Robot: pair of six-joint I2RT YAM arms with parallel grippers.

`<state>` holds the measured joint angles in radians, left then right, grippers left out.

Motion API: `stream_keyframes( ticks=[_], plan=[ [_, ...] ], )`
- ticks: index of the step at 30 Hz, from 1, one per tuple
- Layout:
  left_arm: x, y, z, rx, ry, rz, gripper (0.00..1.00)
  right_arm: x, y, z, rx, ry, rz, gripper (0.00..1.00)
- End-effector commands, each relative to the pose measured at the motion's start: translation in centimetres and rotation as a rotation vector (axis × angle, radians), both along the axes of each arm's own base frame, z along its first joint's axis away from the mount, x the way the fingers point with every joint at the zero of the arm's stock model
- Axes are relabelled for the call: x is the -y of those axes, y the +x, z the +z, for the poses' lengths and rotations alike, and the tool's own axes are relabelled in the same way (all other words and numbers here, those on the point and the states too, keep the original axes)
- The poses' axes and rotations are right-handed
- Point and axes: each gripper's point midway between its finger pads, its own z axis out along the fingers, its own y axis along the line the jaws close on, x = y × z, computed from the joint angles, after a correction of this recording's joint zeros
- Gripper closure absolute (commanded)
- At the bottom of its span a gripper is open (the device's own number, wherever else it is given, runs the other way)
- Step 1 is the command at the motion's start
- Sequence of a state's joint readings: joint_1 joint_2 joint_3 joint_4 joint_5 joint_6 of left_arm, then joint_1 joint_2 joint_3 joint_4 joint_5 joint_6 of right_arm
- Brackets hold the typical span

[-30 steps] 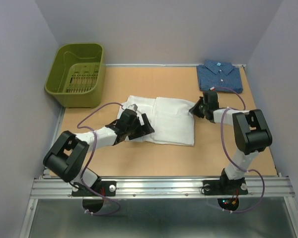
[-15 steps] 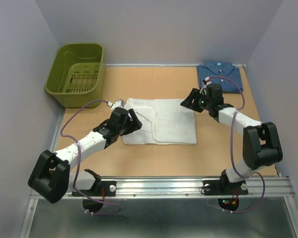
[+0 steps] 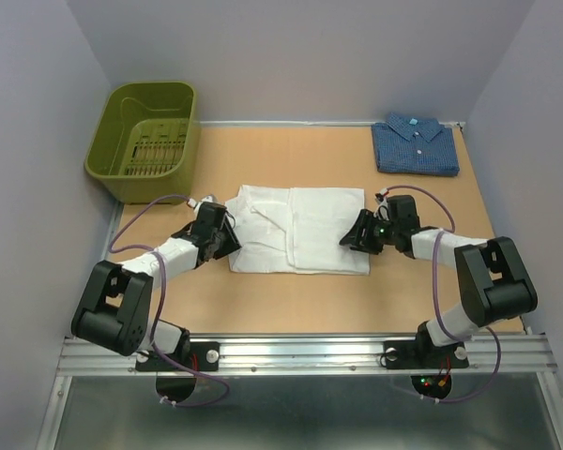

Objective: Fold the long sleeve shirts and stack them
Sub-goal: Fold the shirt

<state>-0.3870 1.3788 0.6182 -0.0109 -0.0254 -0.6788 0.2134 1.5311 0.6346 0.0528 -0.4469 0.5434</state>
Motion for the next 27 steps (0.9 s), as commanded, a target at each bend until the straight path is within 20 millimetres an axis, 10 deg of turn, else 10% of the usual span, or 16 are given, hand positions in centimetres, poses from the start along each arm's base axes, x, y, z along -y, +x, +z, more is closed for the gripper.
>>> stream_keyframes(
  ticks=[1,7,13,20,27],
  plan=[
    [-2.0,-1.0,-0.9,-0.032,0.027,0.013,0.58,2.3,-0.9,-2.4,-0.024,-0.105,-0.036,0.46],
    [-1.7,-0.3,0.3,-0.004,0.025,-0.003,0.56,2.0,0.4,2.3,0.074,-0.083,-0.028,0.44],
    [-0.5,1.5,6.6,0.185,0.029,-0.104,0.34,3.6,1.1,6.2,0.163,-0.143,-0.110,0.31],
    [6.8,0.5,13.3,0.404,0.044,-0.368,0.16,6.1,0.3,7.2,0.134,-0.228,-0.237,0.16],
    [16.8,-2.8,15.2,0.543,0.104,-0.689,0.16,7.9,-0.1,7.2,0.101,-0.281,-0.352,0.00]
  ],
)
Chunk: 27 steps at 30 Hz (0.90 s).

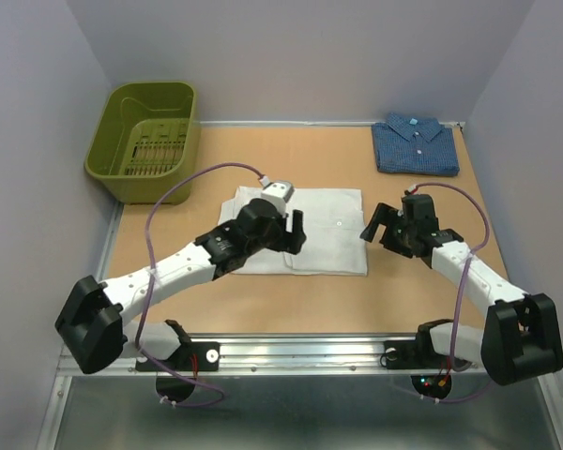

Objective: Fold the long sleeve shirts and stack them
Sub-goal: Fold the shirt

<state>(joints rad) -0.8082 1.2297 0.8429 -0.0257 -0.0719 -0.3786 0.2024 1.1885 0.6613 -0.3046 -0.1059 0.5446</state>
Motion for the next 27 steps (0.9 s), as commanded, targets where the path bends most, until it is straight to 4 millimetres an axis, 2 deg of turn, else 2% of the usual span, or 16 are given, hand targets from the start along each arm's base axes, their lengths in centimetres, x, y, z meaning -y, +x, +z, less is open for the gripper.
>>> stream_keyframes(
  ticks=[1,2,3,5,6,7,8,9,12,15,19,23,27],
  plan=[
    [4.7,-0.3,2.1,0.161,0.067,-0.130,0.16,2.2,1.4,2.4,0.050,-0.054,-0.136,0.00],
    [6.5,-1.4,1.0,0.159,0.098,-0.183,0.16,2.8,1.3,2.4,0.047,-0.075,-0.158,0.00],
    [7.8,-1.4,1.8,0.194,0.097,-0.213,0.16,3.0,1.3,2.5,0.047,-0.080,-0.177,0.00],
    [9.7,-1.8,1.2,0.206,0.118,-0.257,0.17,3.8,1.2,2.5,0.041,-0.102,-0.210,0.00],
    [11.7,-2.3,0.7,0.223,0.137,-0.305,0.18,4.6,1.0,2.4,0.034,-0.129,-0.247,0.00],
    [12.4,-2.4,0.4,0.235,0.156,-0.315,0.19,5.4,1.1,2.7,0.047,-0.156,-0.285,0.00],
    [13.3,-2.5,-1.2,0.232,0.196,-0.327,0.20,6.0,0.8,2.8,0.041,-0.173,-0.308,0.00],
    [14.4,-2.7,-0.7,0.258,0.200,-0.339,0.21,6.3,0.8,3.2,0.048,-0.176,-0.336,0.00],
    [16.9,-2.9,-2.0,0.292,0.242,-0.381,0.23,7.6,0.7,4.4,0.086,-0.203,-0.390,0.00],
    [18.5,-3.0,-3.6,0.313,0.295,-0.442,0.24,8.1,0.7,4.7,0.088,-0.218,-0.403,0.00],
    [20.0,-4.2,-5.4,0.334,0.352,-0.524,0.25,8.1,0.5,4.2,0.071,-0.217,-0.404,0.00],
    [20.4,-5.2,-7.2,0.319,0.382,-0.582,0.26,8.3,0.4,4.0,0.064,-0.218,-0.409,0.00],
    [20.2,-5.3,-9.7,0.299,0.459,-0.589,0.31,8.2,0.5,3.9,0.059,-0.210,-0.414,0.00]
  ],
)
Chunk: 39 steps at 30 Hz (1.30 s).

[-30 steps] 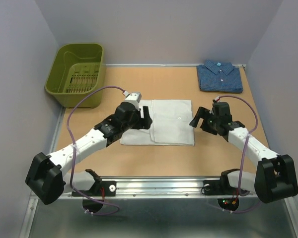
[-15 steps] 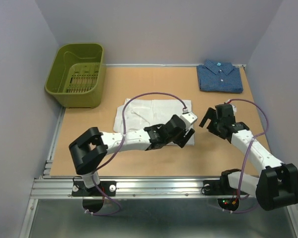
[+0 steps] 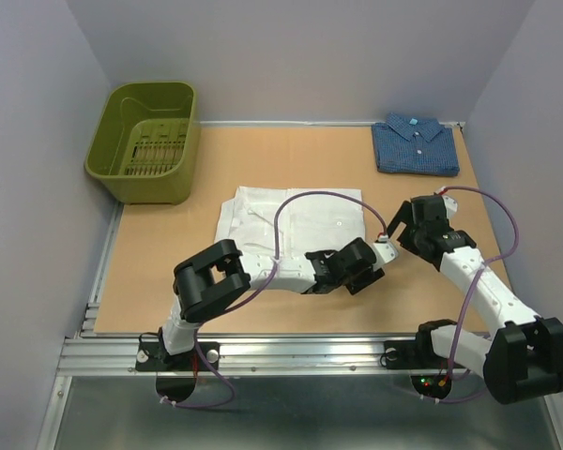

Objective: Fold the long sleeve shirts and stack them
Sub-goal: Fold the shirt

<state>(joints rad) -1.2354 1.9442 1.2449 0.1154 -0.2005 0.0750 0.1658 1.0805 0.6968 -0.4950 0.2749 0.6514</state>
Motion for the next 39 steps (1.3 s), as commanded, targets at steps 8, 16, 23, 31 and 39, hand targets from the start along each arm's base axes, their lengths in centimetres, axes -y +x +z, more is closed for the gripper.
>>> stream_keyframes(
  ticks=[8,16,23,31,39],
  plan=[
    [1.0,1.1,-1.1,0.064,0.072,0.001,0.43,0.3,1.5,1.9,0.044,0.013,-0.041,0.00],
    [0.7,1.3,-1.6,0.073,0.089,0.010,1.00,-1.2,2.0,1.1,0.027,0.080,0.003,0.00],
    [1.1,0.0,3.2,0.043,-0.080,-0.005,1.00,-5.1,3.9,-0.3,0.014,0.253,0.105,0.00],
    [0.9,-0.2,6.1,0.000,-0.206,0.017,1.00,-9.6,5.2,-1.7,0.016,0.465,0.245,0.02],
    [1.0,-0.4,6.1,-0.015,-0.215,0.010,1.00,-12.9,6.6,-2.7,0.038,0.610,0.379,0.16]
  ],
)
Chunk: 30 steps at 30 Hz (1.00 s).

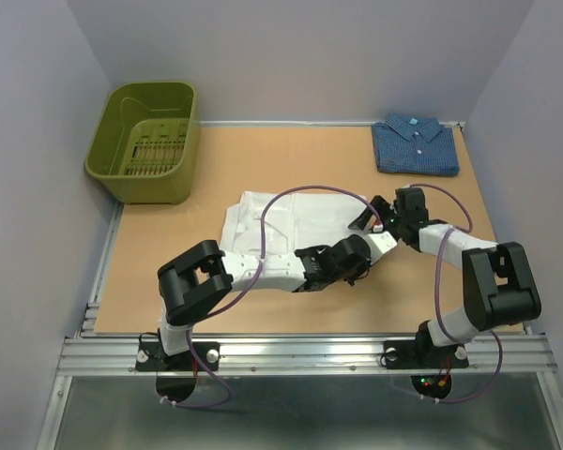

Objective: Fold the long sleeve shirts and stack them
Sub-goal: Fold the shirt

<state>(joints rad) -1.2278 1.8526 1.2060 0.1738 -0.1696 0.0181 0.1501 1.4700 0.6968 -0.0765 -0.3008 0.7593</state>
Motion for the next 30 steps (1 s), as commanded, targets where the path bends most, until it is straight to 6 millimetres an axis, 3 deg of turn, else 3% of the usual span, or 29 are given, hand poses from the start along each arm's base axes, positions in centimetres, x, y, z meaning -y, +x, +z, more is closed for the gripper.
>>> stream_keyframes(
  ticks=[1,5,11,13,14,16,19,20,22,25,26,27,28,29,30],
  plan=[
    [0.5,-0.2,2.3,0.004,-0.077,-0.006,1.00,-2.5,2.0,1.6,0.095,0.134,0.089,0.18],
    [0.5,-0.3,2.5,-0.017,-0.097,0.006,1.00,-3.5,1.9,-0.1,0.085,0.177,0.152,0.30],
    [1.4,-0.9,2.9,-0.058,-0.137,-0.025,1.00,-3.0,2.2,-1.8,0.094,0.133,0.161,0.50],
    [1.9,-1.6,3.4,-0.085,-0.169,-0.049,1.00,-2.9,2.5,-2.2,0.107,0.108,0.178,0.62],
    [2.0,-1.8,3.5,-0.093,-0.178,-0.053,1.00,-2.8,2.6,-2.5,0.106,0.097,0.180,0.74],
    [2.2,-1.8,4.1,-0.102,-0.199,-0.045,1.00,-2.8,2.8,-2.5,0.118,0.083,0.194,0.85],
    [1.6,-1.0,4.9,-0.103,-0.223,0.009,0.90,-2.7,3.0,-2.7,0.139,0.060,0.229,0.99],
    [1.4,-0.8,5.3,-0.108,-0.231,0.024,0.80,-2.6,3.0,-2.7,0.153,0.041,0.249,0.99],
    [0.4,0.1,6.3,-0.118,-0.256,0.070,0.71,-2.4,3.3,-2.6,0.163,0.007,0.273,0.99],
    [-1.6,1.0,7.9,-0.153,-0.309,0.134,0.39,-1.1,4.2,-2.7,0.192,-0.127,0.344,1.00],
    [-2.2,1.3,8.5,-0.174,-0.336,0.164,0.35,-0.7,3.9,-3.2,0.162,-0.159,0.357,0.99],
    [-3.3,1.4,10.5,-0.171,-0.386,0.182,0.31,-0.1,5.1,-2.5,0.183,-0.212,0.351,1.00],
    [-4.9,2.1,10.0,-0.186,-0.390,0.224,0.30,0.4,5.3,-2.5,0.189,-0.260,0.386,0.99],
    [-6.2,2.2,12.3,-0.198,-0.461,0.250,0.30,0.9,5.1,-2.8,0.163,-0.290,0.400,0.99],
    [-7.4,2.5,12.7,-0.209,-0.489,0.282,0.30,1.4,5.6,-2.6,0.166,-0.332,0.404,0.99]
  ],
)
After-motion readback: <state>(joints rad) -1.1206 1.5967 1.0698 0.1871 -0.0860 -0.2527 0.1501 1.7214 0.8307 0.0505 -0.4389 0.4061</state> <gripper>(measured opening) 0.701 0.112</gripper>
